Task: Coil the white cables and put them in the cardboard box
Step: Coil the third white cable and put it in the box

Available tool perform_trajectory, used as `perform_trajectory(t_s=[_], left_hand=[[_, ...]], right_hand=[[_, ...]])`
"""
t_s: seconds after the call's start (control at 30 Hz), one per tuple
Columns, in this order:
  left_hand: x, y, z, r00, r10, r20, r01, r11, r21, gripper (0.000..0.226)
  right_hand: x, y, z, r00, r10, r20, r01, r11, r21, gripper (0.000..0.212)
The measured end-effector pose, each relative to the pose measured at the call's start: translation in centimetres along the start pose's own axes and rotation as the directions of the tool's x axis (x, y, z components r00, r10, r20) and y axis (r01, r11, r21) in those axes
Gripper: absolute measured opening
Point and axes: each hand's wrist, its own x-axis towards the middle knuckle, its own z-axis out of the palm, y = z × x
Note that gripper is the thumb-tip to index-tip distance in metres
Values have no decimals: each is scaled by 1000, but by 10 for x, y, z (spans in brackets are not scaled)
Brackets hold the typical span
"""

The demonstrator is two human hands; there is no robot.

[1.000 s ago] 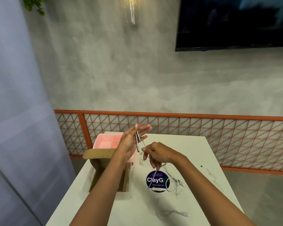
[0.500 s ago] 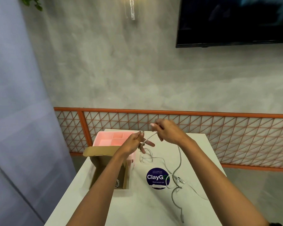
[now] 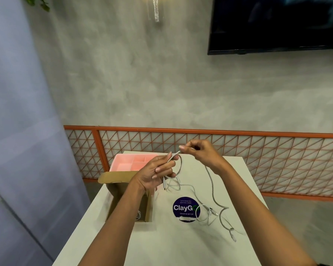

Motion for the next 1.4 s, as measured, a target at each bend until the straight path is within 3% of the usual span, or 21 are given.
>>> perform_trajectory(t_s=[0.13, 0.27, 0.37, 0.53, 0.6, 0.77, 0.97, 1.1, 1.17, 1.3, 1.4], left_hand=[[-1, 3, 3, 999, 16, 45, -11, 994, -107, 18], [1, 3, -2, 999, -1, 43, 6, 993, -119, 16], [4, 3, -3, 1000, -9, -9, 7, 992, -122, 19], [5, 2, -4, 993, 6, -115, -16, 996, -87, 27], [6, 0, 0, 993, 9, -119, -21, 995, -99, 22], [8, -6, 10, 982, 31, -188, -51, 993, -105, 42], [10, -3, 5, 976, 39, -215, -68, 989, -129, 34], [7, -4, 4, 968, 74, -240, -89, 995, -53, 28], [8, -4, 7, 962, 106, -251, -122, 991, -49, 26], [10, 4, 13, 941, 180, -286, -195, 981, -24, 31], [12, 10, 10, 921, 211, -326, -211, 977, 37, 40]], right_hand=[[-5, 6, 2, 979, 82, 185, -100, 991, 93, 43], [-8, 8, 8, 943, 67, 327, -137, 971, 194, 26], [-8, 7, 13, 933, 92, 347, -199, 938, 284, 29], [-5, 4, 18, 943, 166, 288, -251, 924, 288, 42], [-4, 1, 22, 962, 194, 195, -235, 947, 221, 45], [2, 3, 28, 986, 167, -22, -164, 981, 106, 50], [-4, 12, 14, 994, 37, 98, -52, 988, 149, 38], [-2, 21, -2, 999, -20, 46, 13, 987, 159, 22], [0, 26, -4, 999, -39, 19, 38, 996, 75, 19], [-6, 55, 8, 997, 18, 78, -12, 997, -80, 37], [-16, 73, 17, 985, 103, 142, -84, 988, -130, 37]])
